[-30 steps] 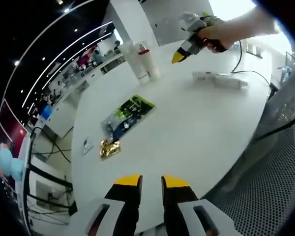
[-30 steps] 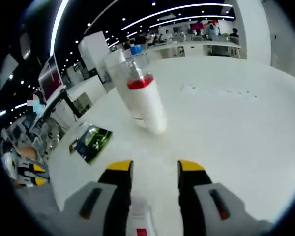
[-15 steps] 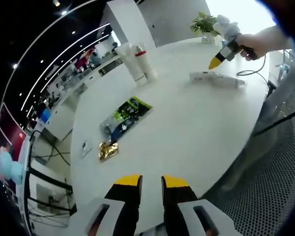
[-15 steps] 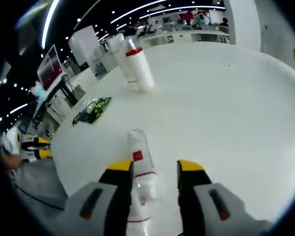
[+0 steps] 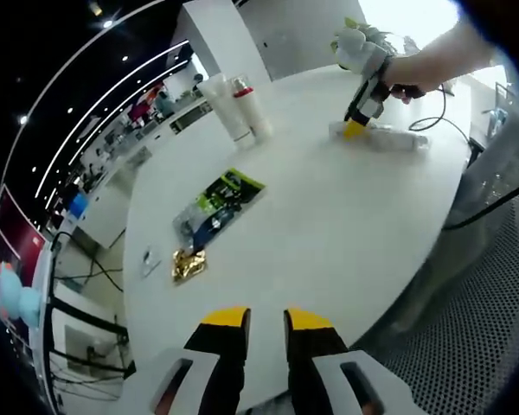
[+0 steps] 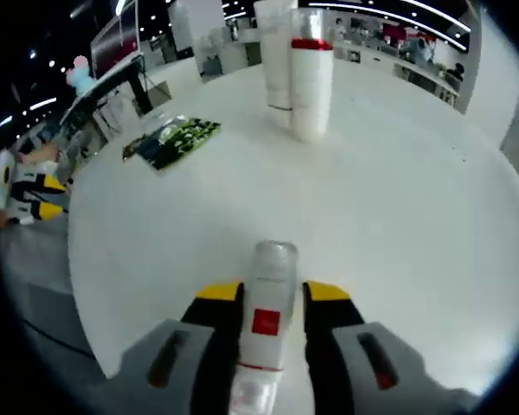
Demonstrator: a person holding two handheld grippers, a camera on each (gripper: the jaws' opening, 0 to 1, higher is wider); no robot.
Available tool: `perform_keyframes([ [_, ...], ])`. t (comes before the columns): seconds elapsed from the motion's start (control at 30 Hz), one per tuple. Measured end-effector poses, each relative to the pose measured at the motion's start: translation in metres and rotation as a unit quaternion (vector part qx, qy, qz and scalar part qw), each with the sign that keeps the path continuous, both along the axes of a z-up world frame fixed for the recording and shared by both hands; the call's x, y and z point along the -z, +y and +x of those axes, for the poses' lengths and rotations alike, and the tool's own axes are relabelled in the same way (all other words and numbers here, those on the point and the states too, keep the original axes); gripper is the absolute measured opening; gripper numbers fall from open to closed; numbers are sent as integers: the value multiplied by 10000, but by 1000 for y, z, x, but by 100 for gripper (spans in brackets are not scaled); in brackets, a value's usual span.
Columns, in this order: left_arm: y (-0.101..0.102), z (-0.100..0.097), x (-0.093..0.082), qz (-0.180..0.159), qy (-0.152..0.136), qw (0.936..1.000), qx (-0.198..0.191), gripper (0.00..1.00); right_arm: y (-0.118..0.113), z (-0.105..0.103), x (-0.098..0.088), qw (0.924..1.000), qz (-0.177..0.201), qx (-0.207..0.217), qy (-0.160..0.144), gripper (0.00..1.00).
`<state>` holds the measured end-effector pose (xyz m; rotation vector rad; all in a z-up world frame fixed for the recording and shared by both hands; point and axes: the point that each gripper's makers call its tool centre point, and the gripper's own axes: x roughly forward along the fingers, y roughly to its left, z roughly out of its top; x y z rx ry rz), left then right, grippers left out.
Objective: Arrange the skincare products in the storage area until every visible bottle or jar stands upright without overlapping.
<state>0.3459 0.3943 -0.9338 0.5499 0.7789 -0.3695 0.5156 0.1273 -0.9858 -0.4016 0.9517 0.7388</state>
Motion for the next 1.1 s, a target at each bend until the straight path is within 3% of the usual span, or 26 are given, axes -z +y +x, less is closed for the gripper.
perform_keyframes([
  [0.13, 2, 1, 0, -7, -22, 10000, -49, 17, 6, 2, -1, 9994, -57, -335, -21, 21],
  [0.27, 2, 2, -1, -7, -38, 10000, -76, 17, 7, 4, -1, 9991, -101, -408, 103, 21],
  [0.4, 3, 2, -1, 1, -31, 10000, -83, 17, 13, 2, -16, 9977, -101, -655, -122, 20],
  [0.57, -3, 1, -5, -28, -96, 9999, 6, 17, 29, -4, -60, 9918, 302, -944, -802, 20],
  [0.67, 0, 1, -3, -31, -74, 9999, -92, 17, 29, -13, -79, 9892, 379, -981, -1017, 20],
  [0.73, 0, 2, -4, -7, -98, 9999, -62, 17, 33, -23, -99, 9850, 639, -1004, -1246, 20],
  [1.03, -5, 0, -4, -8, -67, 10000, 30, 17, 40, -68, -129, 9754, 817, -1222, -1643, 21],
  [1.1, -4, 2, -6, -244, -65, 9995, -175, 17, 37, -75, -134, 9726, 616, -1351, -1791, 21],
])
